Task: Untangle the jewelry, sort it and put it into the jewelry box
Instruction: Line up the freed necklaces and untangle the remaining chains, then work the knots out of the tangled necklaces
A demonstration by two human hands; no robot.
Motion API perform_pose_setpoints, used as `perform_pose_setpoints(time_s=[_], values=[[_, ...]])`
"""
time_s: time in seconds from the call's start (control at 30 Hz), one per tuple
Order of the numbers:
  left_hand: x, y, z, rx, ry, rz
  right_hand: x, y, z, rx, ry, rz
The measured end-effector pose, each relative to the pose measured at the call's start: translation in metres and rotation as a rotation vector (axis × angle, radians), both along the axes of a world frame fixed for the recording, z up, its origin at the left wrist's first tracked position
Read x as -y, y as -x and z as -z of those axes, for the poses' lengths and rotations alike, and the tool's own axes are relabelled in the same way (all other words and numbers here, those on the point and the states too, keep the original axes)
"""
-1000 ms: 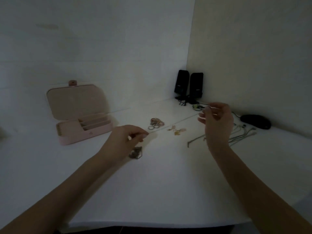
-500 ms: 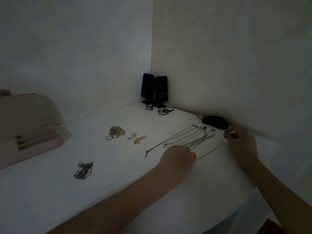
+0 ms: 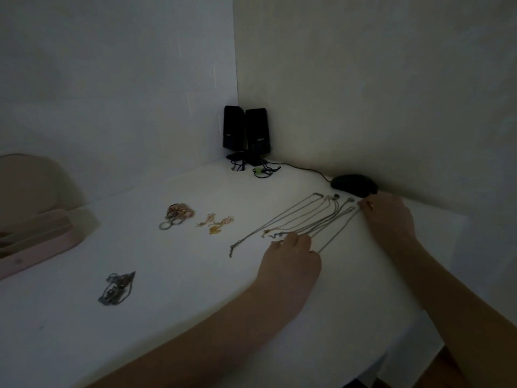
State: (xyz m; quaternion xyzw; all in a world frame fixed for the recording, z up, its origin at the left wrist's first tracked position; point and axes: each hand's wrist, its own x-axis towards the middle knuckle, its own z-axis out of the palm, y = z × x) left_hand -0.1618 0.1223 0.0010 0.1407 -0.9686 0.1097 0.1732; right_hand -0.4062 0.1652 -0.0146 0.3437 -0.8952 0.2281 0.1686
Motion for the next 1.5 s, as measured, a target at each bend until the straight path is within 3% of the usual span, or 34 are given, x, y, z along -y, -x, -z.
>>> perform_pose_setpoints(time_s=[0.1,0.17,0.23,0.4,0.6,0.7,0.8,0.9,0.97,1.03,1.27,1.43,1.5], values=[[0.001,-0.001,-0.001,0.062,0.01,-0.088,-0.002,-0.009,-0.002,-0.023,0.017,0.005],[-0.002,-0.007,-0.01,0.004,0.002,-0.083,-0.004,-0.012,-0.001,-0.023,-0.039,-0.012],[-0.004,-0.008,-0.008,0.087,-0.048,-0.072,-0.005,-0.013,0.001,0.017,-0.065,-0.026],[0.001,-0.014,-0.003,0.118,-0.015,-0.087,-0.011,-0.028,-0.003,0.121,0.087,-0.08],[0.013,-0.046,-0.006,0.021,-0.08,-0.066,-0.016,-0.084,-0.012,0.038,0.197,-0.219],[0.029,-0.088,-0.011,-0.01,-0.044,-0.153,0.0,-0.134,-0.014,0.024,0.255,-0.387],[0.059,-0.142,-0.012,0.033,0.011,-0.334,0.038,-0.2,-0.016,0.04,0.205,-0.709],[0.087,-0.201,-0.012,-0.047,-0.109,-0.506,0.083,-0.271,-0.013,0.151,0.101,-1.057],[0.098,-0.232,-0.005,-0.088,-0.21,-0.52,0.112,-0.306,-0.006,0.201,-0.018,-1.156],[0.102,-0.247,0.004,-0.092,-0.276,-0.468,0.128,-0.324,0.0,0.149,-0.124,-1.144],[0.113,-0.212,0.005,-0.181,-0.307,-0.511,0.129,-0.322,0.004,-0.017,-0.094,-0.931],[0.128,-0.184,0.009,-0.212,-0.372,-0.441,0.134,-0.305,0.003,0.252,0.046,-0.809],[0.134,-0.181,0.01,-0.316,-0.523,-0.384,0.134,-0.301,0.001,0.421,0.164,-0.823]])
